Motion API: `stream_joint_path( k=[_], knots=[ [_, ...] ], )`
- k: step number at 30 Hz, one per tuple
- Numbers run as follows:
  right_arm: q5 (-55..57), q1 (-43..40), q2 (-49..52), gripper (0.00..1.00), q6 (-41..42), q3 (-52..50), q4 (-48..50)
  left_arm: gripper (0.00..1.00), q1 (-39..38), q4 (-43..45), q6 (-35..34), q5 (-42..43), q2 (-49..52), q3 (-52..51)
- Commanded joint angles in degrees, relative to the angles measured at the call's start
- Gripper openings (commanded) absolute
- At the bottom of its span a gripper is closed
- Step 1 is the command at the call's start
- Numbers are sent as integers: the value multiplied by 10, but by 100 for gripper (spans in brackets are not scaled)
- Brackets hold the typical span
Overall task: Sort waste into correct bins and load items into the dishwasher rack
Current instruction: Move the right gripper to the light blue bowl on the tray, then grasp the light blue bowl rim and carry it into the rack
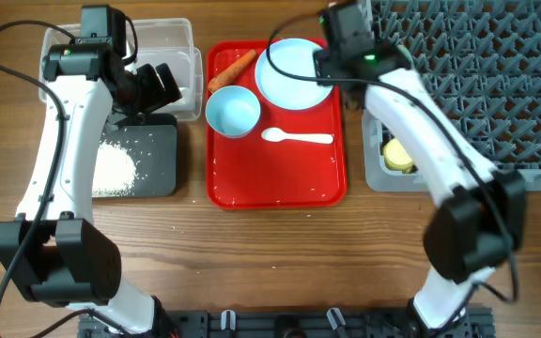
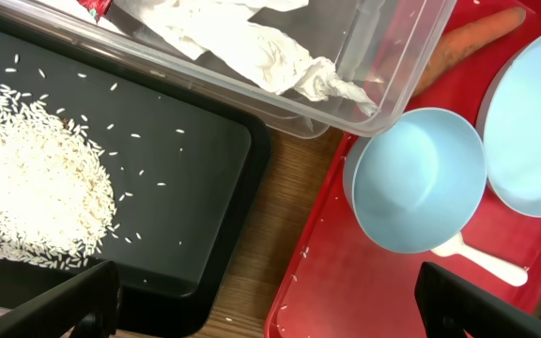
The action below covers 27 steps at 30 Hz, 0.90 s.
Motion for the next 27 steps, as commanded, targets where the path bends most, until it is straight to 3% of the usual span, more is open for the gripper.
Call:
stream_joint_path(
  k=[1,3,7,13,14,15,18,20,24,27],
  knots=[
    [-314,2,-50,81,140,20,48,100,2,0,1,-3,1,1],
    [-327,17,-31,79,174,-14,96,100,2,0,1,-3,1,1],
    [-320,58,64,57,254,-33,95,100,2,0,1,-3,1,1],
    [-314,96,156,49,280,-33,95,100,2,0,1,-3,1,1],
    [-314,96,158,44,290,-33,96,100,2,0,1,-3,1,1],
    [-313,95,158,29,290,-33,98,100,2,0,1,-3,1,1],
    [-304,96,159,19,291,-33,102,100,2,0,1,-3,1,1],
    [-299,96,159,6,293,-33,97,100,2,0,1,-3,1,1],
    [-296,85,118,4,263,-31,92,100,2,0,1,-3,1,1],
    [-270,54,31,4,253,-31,75,100,2,0,1,-3,1,1]
  ],
)
